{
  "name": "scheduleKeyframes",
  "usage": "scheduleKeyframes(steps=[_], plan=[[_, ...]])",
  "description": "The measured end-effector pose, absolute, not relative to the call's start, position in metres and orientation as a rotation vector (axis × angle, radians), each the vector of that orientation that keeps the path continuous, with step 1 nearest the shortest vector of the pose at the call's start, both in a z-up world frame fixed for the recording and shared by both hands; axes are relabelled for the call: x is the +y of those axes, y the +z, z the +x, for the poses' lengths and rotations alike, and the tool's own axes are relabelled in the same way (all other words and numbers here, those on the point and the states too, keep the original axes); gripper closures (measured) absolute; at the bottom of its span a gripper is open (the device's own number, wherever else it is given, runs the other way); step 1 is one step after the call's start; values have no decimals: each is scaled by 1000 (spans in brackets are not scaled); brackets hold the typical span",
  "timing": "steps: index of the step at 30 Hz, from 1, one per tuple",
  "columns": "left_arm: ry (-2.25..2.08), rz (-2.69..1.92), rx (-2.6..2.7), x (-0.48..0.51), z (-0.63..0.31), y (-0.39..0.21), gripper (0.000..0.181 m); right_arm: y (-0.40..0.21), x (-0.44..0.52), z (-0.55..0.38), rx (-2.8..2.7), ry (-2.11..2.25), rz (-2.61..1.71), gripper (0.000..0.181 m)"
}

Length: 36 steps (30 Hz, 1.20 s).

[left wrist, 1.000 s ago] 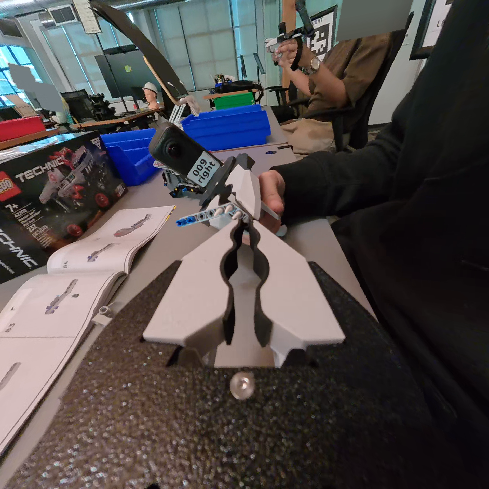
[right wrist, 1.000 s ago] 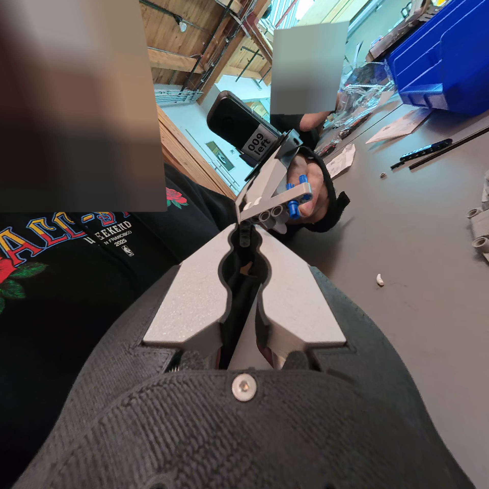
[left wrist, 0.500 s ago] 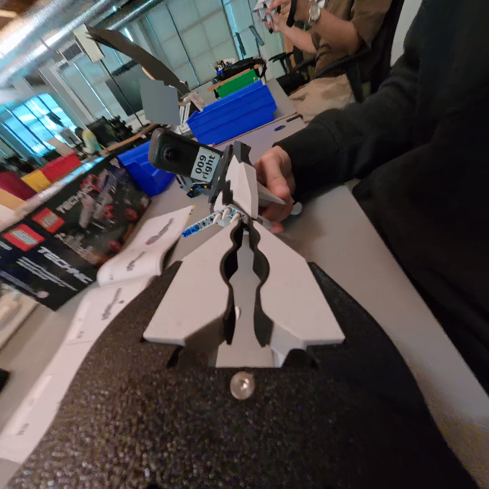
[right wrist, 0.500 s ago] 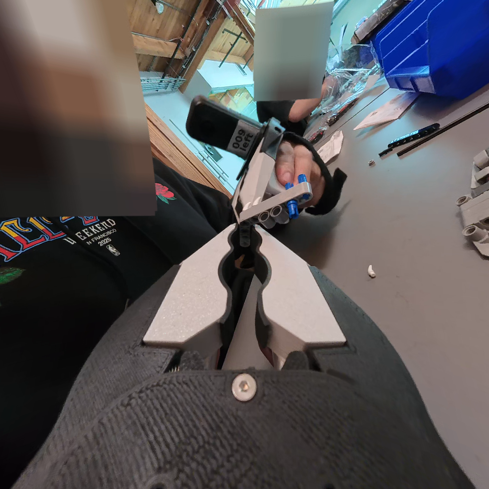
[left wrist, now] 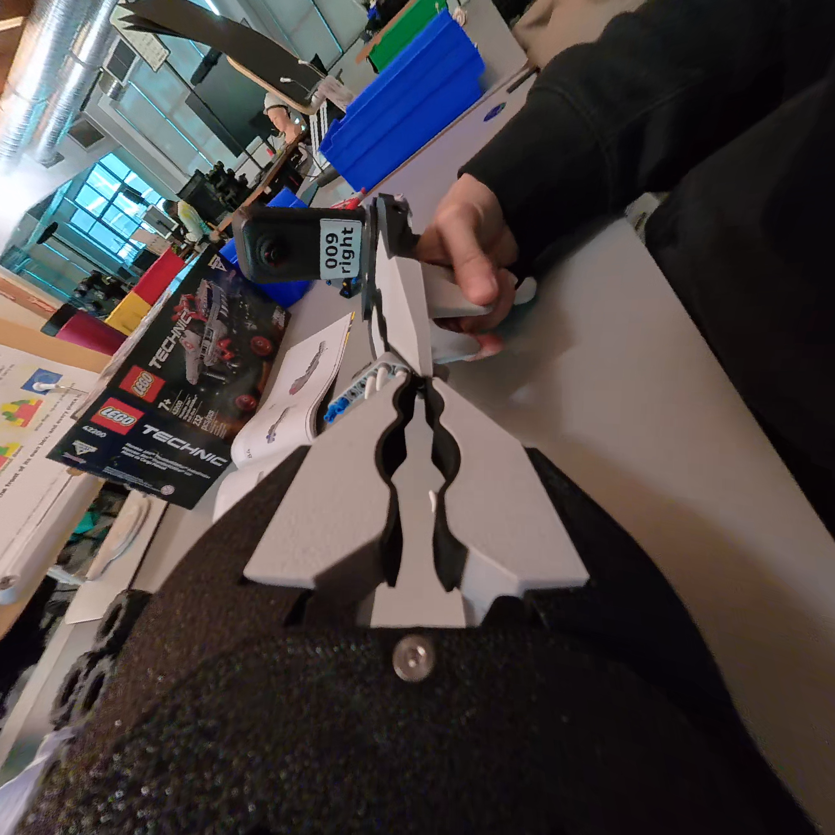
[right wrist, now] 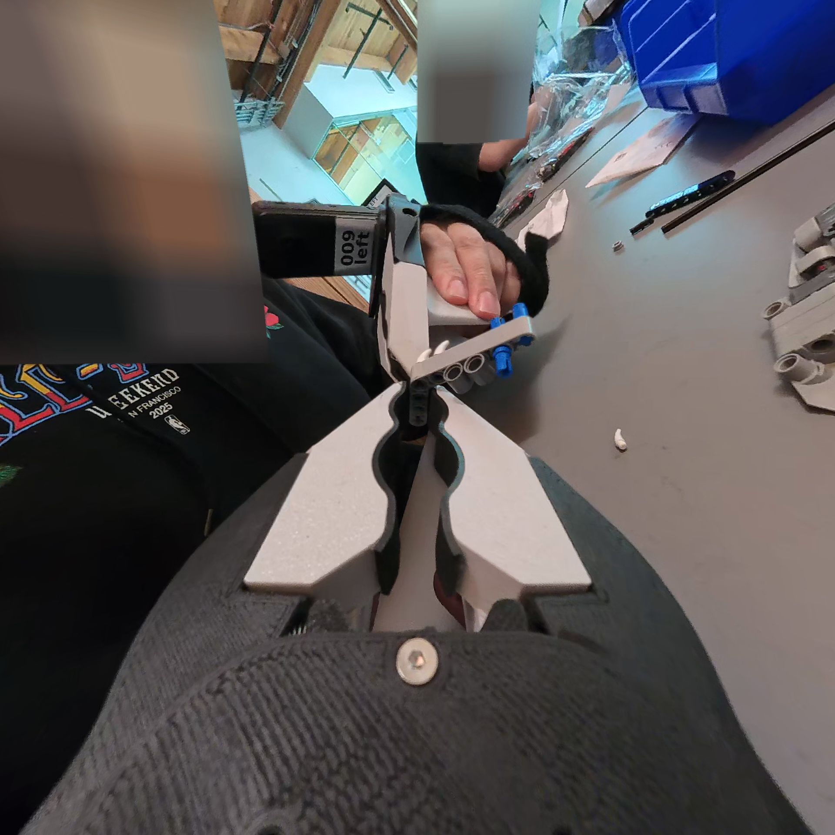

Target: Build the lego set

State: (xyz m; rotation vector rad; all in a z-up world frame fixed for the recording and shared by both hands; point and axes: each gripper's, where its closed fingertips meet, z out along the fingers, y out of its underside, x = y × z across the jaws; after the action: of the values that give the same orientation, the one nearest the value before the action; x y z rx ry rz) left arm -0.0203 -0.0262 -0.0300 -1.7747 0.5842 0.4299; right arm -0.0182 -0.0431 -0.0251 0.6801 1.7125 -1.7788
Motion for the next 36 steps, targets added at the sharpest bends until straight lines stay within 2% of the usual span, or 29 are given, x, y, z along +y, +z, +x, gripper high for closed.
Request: scheduleKeyframes(steps=[13, 20, 24, 36], plan=[[301, -1653, 398, -28, -30, -11, 179, -4, -26, -37, 1601, -2056, 748, 174], [347, -1657, 398, -27, -33, -12, 180, -11, -34, -34, 1653, -1983, 749, 170], [381, -1673, 400, -26, -36, -15, 180, -12, -34, -35, 1668, -1993, 760, 175], [401, -1670, 386, -26, -39, -16, 177, -12, -32, -41, 1647, -2008, 813, 176]])
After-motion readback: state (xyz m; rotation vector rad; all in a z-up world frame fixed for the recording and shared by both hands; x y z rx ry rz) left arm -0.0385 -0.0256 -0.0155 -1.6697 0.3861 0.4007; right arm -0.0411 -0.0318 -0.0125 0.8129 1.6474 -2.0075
